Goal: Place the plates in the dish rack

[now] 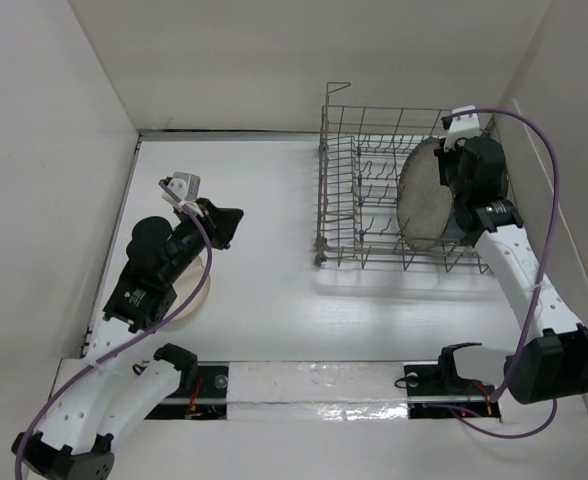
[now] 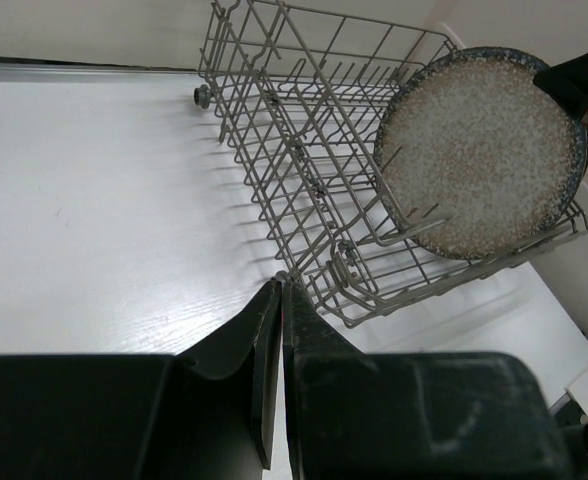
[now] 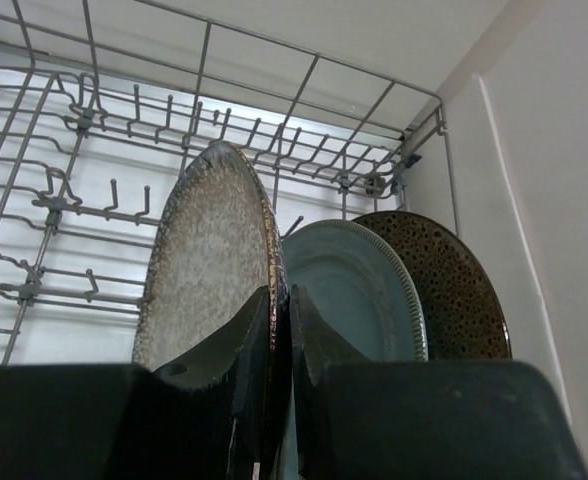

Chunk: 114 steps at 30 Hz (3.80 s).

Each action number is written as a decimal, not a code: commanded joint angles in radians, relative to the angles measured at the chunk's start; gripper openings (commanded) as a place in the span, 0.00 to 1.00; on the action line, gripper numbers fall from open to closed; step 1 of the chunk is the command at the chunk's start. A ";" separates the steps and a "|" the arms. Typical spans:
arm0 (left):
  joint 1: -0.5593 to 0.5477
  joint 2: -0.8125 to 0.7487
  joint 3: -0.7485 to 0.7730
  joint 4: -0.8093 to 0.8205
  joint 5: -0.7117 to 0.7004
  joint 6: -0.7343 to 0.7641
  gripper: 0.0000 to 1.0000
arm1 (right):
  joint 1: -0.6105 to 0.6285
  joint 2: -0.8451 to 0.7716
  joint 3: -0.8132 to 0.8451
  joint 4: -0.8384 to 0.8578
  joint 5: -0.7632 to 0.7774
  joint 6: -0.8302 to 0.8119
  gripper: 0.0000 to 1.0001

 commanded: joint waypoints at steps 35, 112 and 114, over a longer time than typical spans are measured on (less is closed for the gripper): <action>-0.004 -0.384 0.102 0.150 -0.257 -0.059 0.06 | 1.009 0.317 0.037 0.347 -0.040 0.814 0.17; 0.037 -0.263 -0.092 0.130 -0.266 -0.018 0.34 | 0.368 -0.177 0.115 0.324 0.498 0.315 0.00; 0.037 -0.263 -0.093 0.133 -0.267 -0.018 0.35 | 0.321 -0.192 0.129 0.301 0.465 0.315 0.00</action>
